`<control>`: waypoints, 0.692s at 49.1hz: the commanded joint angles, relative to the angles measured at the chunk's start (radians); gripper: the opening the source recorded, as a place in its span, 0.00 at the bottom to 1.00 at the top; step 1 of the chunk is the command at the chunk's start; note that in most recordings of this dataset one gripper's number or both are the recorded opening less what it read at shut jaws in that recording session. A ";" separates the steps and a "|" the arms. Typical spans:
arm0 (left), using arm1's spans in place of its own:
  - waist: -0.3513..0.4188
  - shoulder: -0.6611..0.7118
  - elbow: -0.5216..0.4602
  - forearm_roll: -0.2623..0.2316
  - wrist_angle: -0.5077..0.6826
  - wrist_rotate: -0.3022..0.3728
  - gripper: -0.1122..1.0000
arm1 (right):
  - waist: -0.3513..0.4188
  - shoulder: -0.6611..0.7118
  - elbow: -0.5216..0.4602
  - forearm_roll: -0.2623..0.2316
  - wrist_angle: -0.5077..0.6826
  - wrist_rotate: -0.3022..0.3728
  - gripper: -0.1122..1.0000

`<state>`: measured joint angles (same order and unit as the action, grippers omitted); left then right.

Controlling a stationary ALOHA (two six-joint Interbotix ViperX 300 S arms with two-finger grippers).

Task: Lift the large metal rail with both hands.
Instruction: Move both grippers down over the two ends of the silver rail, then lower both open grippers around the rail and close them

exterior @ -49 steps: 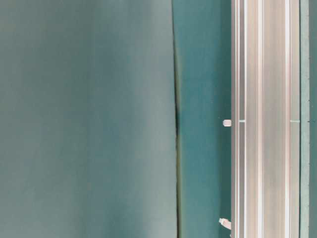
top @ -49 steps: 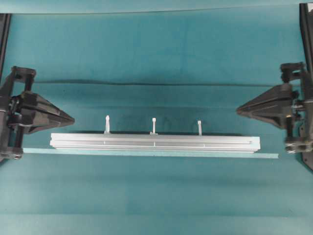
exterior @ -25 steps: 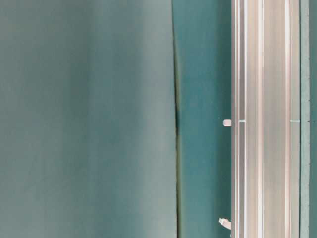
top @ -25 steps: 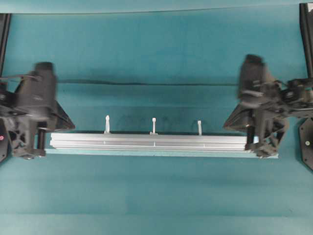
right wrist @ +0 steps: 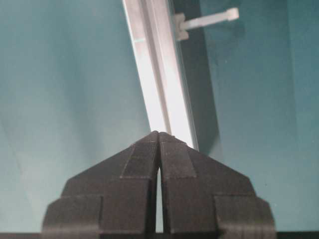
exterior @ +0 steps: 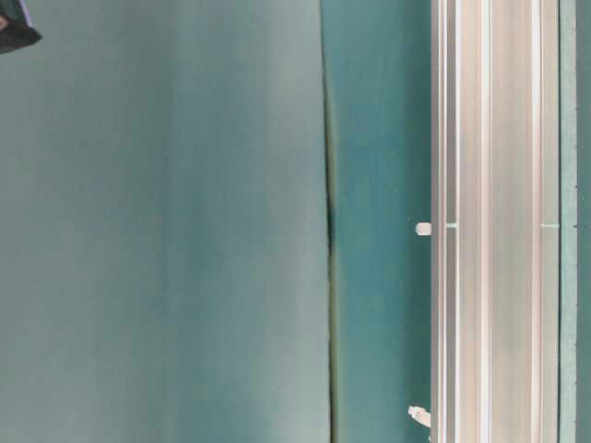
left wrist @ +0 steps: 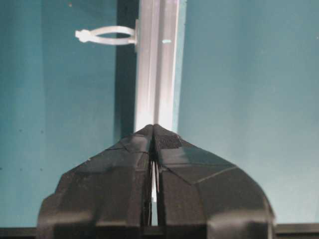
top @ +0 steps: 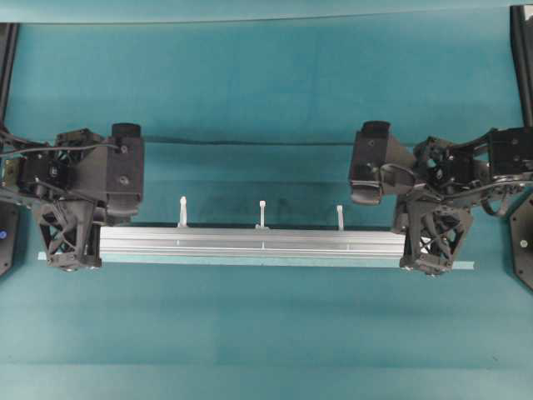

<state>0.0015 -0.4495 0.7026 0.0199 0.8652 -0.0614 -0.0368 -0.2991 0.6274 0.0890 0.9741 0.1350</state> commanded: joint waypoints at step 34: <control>-0.008 -0.009 0.026 0.003 -0.081 -0.026 0.72 | 0.028 0.034 0.031 -0.072 -0.061 -0.005 0.96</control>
<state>0.0000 -0.4495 0.7363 0.0215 0.8023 -0.0890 -0.0169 -0.2746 0.6611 0.0307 0.9281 0.1335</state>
